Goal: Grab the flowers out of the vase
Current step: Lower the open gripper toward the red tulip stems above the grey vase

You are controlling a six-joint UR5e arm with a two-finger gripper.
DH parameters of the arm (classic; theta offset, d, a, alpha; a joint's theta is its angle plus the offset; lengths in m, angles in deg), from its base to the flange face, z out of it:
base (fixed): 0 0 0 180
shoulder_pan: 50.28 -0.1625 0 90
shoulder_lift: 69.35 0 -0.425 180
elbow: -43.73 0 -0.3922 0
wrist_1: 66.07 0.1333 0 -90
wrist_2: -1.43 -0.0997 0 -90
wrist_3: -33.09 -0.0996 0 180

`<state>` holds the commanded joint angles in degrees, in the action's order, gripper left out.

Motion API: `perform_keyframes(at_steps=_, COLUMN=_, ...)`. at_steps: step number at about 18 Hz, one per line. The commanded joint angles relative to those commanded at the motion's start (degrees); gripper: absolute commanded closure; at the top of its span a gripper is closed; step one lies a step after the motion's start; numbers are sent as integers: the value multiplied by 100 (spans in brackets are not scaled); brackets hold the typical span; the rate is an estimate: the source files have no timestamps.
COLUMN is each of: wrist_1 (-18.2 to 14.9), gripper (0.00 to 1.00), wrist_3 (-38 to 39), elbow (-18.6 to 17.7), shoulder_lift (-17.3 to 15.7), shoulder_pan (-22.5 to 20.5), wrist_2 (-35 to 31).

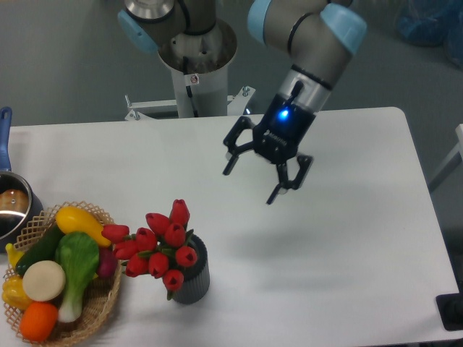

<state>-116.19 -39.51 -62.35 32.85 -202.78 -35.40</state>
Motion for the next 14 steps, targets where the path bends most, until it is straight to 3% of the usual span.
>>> perform_keyframes(at_steps=2, wrist_1=247, gripper=0, wrist_3=0, elbow=9, shoulder_lift=211, shoulder_pan=115, wrist_2=105)
perform_keyframes(at_steps=11, wrist_1=318, gripper=0, wrist_3=9, elbow=87, shoulder_lift=528, shoulder_pan=247, wrist_2=966)
perform_keyframes(at_steps=14, wrist_1=406, gripper=0, wrist_3=9, elbow=176, shoulder_lift=634, shoulder_pan=308, wrist_2=985)
